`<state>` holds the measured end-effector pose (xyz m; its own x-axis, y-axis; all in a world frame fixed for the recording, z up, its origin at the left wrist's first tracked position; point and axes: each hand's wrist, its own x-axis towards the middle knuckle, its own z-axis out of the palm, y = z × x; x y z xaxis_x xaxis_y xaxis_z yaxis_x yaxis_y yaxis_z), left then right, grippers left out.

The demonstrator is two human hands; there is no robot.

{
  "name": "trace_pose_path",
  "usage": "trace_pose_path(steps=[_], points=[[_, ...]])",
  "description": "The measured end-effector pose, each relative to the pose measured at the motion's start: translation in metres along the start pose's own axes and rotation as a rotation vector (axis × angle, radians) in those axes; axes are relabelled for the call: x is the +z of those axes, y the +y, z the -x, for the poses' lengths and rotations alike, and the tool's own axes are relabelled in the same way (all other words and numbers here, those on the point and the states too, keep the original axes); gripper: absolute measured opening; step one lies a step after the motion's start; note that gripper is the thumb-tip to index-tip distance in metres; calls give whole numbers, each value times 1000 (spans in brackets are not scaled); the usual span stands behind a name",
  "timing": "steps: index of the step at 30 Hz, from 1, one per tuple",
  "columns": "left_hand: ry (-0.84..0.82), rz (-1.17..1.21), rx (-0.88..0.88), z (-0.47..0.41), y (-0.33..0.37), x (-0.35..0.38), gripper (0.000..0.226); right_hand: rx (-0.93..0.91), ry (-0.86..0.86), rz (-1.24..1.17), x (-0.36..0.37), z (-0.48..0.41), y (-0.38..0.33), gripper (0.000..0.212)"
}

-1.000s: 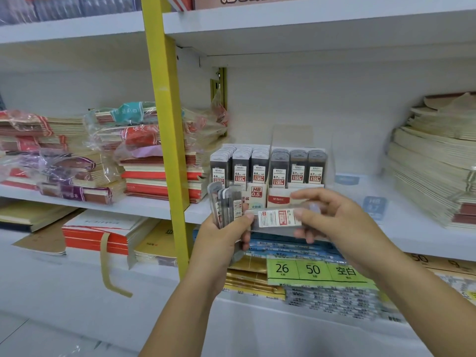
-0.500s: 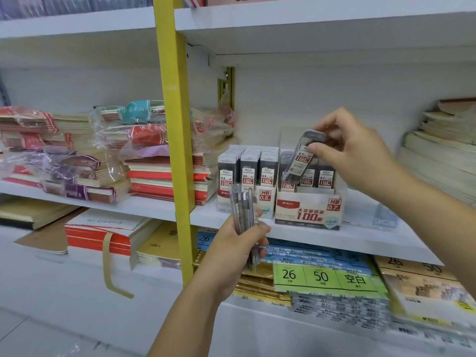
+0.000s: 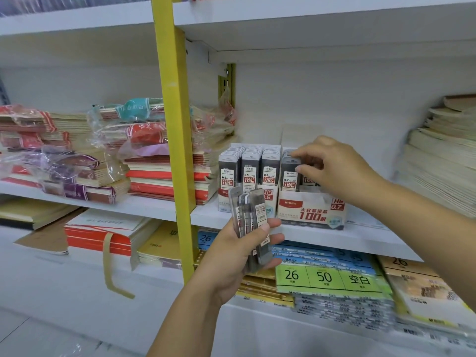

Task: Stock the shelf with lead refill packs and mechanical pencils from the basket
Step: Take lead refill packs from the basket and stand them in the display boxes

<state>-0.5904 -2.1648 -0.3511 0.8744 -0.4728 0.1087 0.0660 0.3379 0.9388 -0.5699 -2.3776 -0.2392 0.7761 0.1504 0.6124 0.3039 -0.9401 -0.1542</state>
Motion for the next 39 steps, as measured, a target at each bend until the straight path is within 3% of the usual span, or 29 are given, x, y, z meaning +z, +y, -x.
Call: trace_pose_path(steps=[3,5,8,13,21,26,29,33,36,39], points=[[14,33,3,0,0,0,47,27,21,78,3,7,-1,38],[16,44,12,1,1,1,41,17,132,47,1,17,-8,37],[-18,10,31,2,3,2,25,12,242,-226,-1,47,-27,25],[-88,-29,26,8,6,10,29,165,-27,-735,19,86,-50,37],[-87,-13,-22,12,0,8,34,366,140,-1025,24,100,-33,26],[120,-64,77,12,0,6,55,404,9,-1011,22,113,-28,31],[236,-247,155,10,1,4,39,248,-83,-672,17,120,-25,40],[199,-383,225,8,2,4,30,40,-88,-329,13,118,-36,38],[166,-408,208,6,-1,7,23,48,-89,-368,15,116,-43,23],[102,-259,100,4,-2,11,19,171,-27,-574,9,109,-39,24]])
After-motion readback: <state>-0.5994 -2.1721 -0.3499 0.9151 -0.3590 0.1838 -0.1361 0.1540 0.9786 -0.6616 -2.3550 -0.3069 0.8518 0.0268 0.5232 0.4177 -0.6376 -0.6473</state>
